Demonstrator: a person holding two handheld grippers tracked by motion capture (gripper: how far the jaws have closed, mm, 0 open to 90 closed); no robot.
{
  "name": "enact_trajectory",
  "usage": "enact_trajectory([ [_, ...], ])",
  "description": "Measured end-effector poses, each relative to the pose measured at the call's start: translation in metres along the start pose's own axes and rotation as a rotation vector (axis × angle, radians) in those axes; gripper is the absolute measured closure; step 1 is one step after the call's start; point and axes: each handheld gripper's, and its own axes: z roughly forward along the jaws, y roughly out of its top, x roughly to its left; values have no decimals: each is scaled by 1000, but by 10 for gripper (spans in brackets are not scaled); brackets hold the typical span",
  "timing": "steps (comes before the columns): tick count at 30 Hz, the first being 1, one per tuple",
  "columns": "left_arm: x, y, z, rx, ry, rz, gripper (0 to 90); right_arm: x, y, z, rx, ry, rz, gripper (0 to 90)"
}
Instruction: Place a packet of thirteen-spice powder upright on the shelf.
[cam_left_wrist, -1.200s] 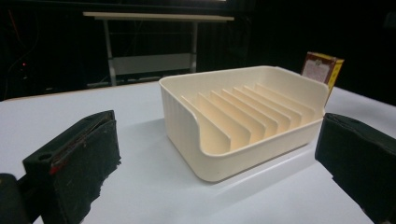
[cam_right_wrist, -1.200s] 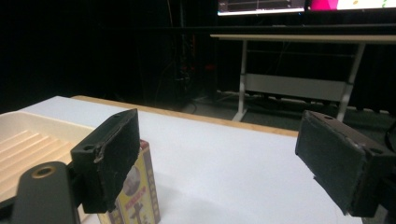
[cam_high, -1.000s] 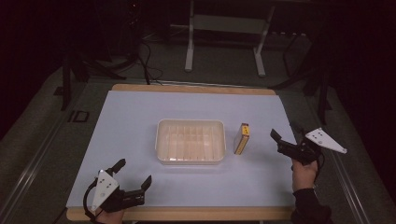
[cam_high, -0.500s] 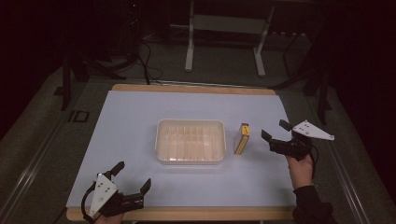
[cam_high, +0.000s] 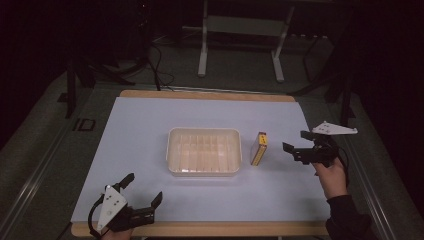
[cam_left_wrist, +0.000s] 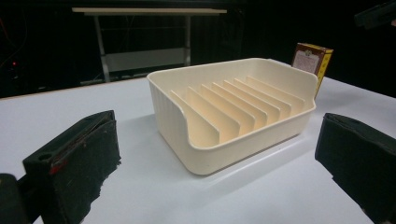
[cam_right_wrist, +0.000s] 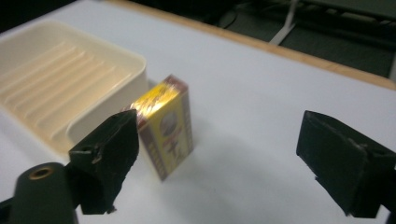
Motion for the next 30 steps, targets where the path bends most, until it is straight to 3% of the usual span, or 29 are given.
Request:
enact_trajectory([
  [4,0,0,1,3,-1,-2,0,0,2,0,66,-1,-27,112],
  [6,0,0,2,7,-5,0,0,-1,2,1,110,12,-10,113],
  [13,0,0,2,9,-9,1,0,-4,7,2,201,14,-23,120],
  [18,0,-1,3,12,-11,0,0,-2,11,0,237,25,-32,120],
  [30,0,-1,3,17,-11,1,0,3,12,9,479,80,-107,123],
])
